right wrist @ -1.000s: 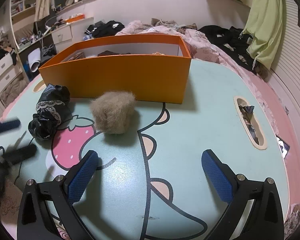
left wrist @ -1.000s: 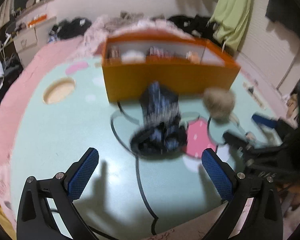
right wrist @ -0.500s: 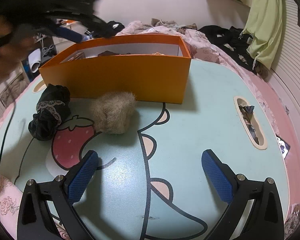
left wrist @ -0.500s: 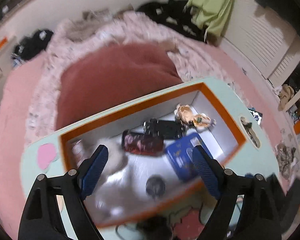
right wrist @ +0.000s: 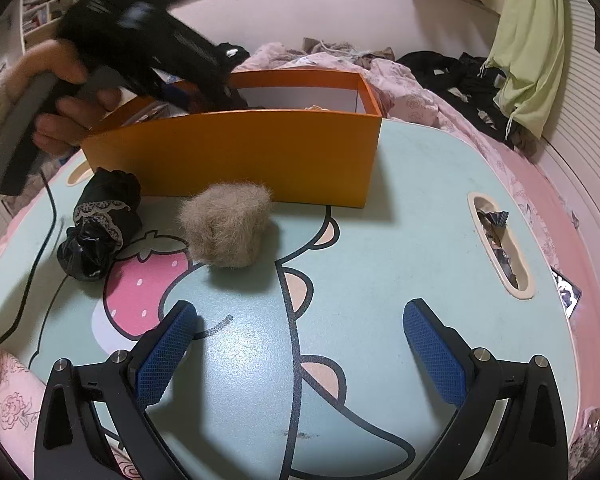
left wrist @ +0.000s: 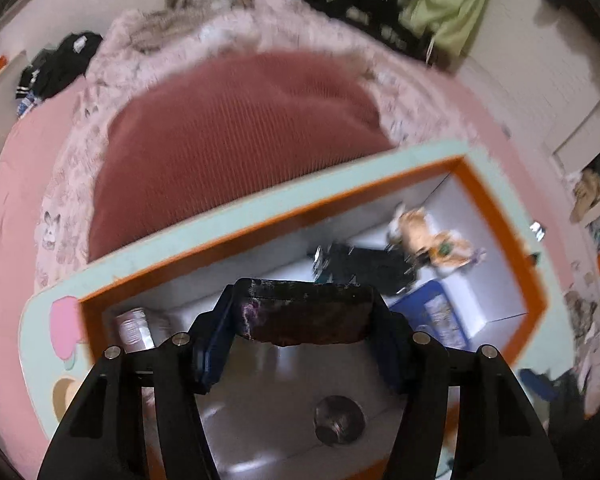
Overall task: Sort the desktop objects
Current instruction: 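Grasp the black pouch with red ribbon in the box with the left gripper, then set the black pouch on the table beside the beige pompom, left gripper, then grasp the plastic-wrapped ball in the box with the right gripper and lift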
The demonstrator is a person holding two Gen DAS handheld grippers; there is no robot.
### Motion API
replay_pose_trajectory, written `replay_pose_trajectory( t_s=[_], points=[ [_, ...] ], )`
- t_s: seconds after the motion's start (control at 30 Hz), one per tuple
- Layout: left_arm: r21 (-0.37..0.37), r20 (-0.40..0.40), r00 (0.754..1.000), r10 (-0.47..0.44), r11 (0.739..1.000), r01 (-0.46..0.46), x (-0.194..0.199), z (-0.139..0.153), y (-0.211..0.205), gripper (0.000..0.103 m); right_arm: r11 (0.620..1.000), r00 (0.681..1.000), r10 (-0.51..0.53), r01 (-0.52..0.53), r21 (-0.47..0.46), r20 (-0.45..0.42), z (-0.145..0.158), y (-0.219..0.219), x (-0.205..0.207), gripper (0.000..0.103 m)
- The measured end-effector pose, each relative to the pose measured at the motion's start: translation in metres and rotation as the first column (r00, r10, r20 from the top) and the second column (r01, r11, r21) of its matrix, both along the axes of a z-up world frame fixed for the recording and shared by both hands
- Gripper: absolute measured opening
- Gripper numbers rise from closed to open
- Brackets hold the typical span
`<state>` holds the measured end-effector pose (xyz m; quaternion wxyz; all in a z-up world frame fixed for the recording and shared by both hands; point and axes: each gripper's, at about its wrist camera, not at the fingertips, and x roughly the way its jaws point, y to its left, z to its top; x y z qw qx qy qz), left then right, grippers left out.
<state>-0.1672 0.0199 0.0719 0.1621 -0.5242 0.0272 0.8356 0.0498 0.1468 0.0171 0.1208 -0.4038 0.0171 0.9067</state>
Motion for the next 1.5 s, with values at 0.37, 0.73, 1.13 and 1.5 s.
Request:
replay_pose_trajectory(
  t_s=[0.37, 0.73, 1.13, 1.5],
  points=[
    [0.199, -0.203, 0.978, -0.057, 0.975, 0.098, 0.124, 0.057, -0.019, 0.061, 1.000, 1.000, -0.001, 0.001, -0.001, 0.000, 0.000, 0.000, 0.000, 0.103],
    [0.193, -0.211, 0.977, 0.008, 0.981, 0.033, 0.149, 0.000, -0.014, 0.061, 1.000, 1.000, -0.001, 0.001, -0.001, -0.002, 0.000, 0.000, 0.000, 0.103],
    [0.088, -0.230, 0.959, 0.166, 0.985, -0.149, 0.208, -0.022, -0.062, 0.082, 1.000, 1.000, -0.001, 0.001, -0.001, -0.003, 0.000, 0.001, 0.001, 0.103],
    [-0.054, -0.171, 0.976, 0.135, 0.988, -0.146, 0.198, -0.057, -0.033, 0.103, 1.000, 1.000, -0.001, 0.001, 0.000, -0.001, -0.001, 0.001, 0.000, 0.103]
  ],
)
